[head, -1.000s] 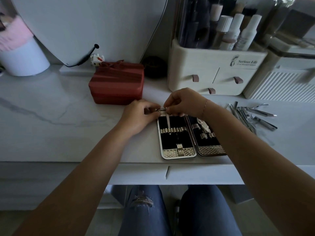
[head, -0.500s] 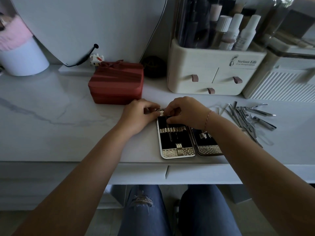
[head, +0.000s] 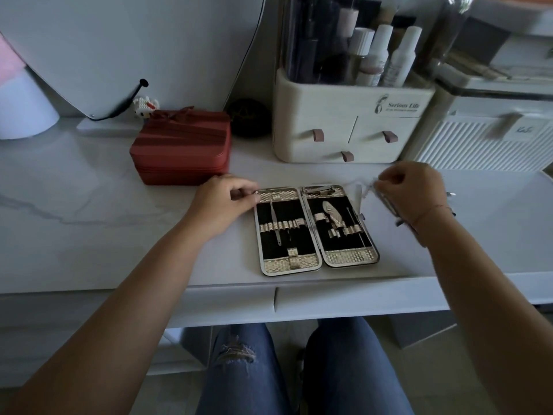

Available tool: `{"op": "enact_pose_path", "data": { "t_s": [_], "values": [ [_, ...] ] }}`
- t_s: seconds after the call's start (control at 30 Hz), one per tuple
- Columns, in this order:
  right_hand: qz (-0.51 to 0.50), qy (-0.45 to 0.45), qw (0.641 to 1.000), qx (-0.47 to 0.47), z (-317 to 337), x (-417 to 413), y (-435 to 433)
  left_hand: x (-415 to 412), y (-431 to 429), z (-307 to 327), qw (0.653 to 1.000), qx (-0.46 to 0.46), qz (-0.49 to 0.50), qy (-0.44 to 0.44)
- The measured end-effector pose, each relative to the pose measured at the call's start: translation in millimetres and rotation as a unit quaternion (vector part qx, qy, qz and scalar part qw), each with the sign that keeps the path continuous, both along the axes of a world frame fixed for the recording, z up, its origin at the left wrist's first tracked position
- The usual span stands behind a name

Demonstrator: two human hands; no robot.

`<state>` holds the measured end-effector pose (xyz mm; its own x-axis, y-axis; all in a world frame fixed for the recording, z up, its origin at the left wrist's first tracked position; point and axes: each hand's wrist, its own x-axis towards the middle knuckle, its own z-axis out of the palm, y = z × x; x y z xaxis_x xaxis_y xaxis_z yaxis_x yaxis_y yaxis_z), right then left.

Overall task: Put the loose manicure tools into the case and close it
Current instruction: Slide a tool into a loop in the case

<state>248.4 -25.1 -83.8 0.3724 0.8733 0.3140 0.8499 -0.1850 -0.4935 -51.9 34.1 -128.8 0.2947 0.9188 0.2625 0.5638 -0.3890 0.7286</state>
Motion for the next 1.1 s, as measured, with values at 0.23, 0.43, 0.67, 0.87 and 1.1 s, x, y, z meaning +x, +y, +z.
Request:
{"op": "enact_pose_path", "data": {
  "t_s": [0.23, 0.43, 0.67, 0.87, 1.1],
  "values": [
    [-0.041, 0.005, 0.996, -0.079, -12.6, 24.7, -4.3, 1.3, -1.0, -0.1, 1.0, 0.0, 0.005, -0.007],
    [-0.051, 0.014, 0.995, -0.087, -10.5, 20.8, 1.9, 1.9, -1.2, -0.9, 1.0, 0.005, 0.011, -0.003],
    [-0.051, 0.049, 0.993, -0.091, -5.3, 23.7, 8.2, 1.4, 0.2, -2.1, 1.0, 0.004, 0.004, -0.006],
    [-0.037, 0.142, 0.989, -0.037, -3.8, 27.6, 6.1, 1.5, -0.2, -1.3, 1.0, 0.003, 0.001, -0.005],
    [0.073, 0.384, 0.92, -0.003, 14.3, 6.0, 1.8, 1.9, 0.0, -1.0, 1.0, 0.004, 0.004, 0.006]
  ]
}}
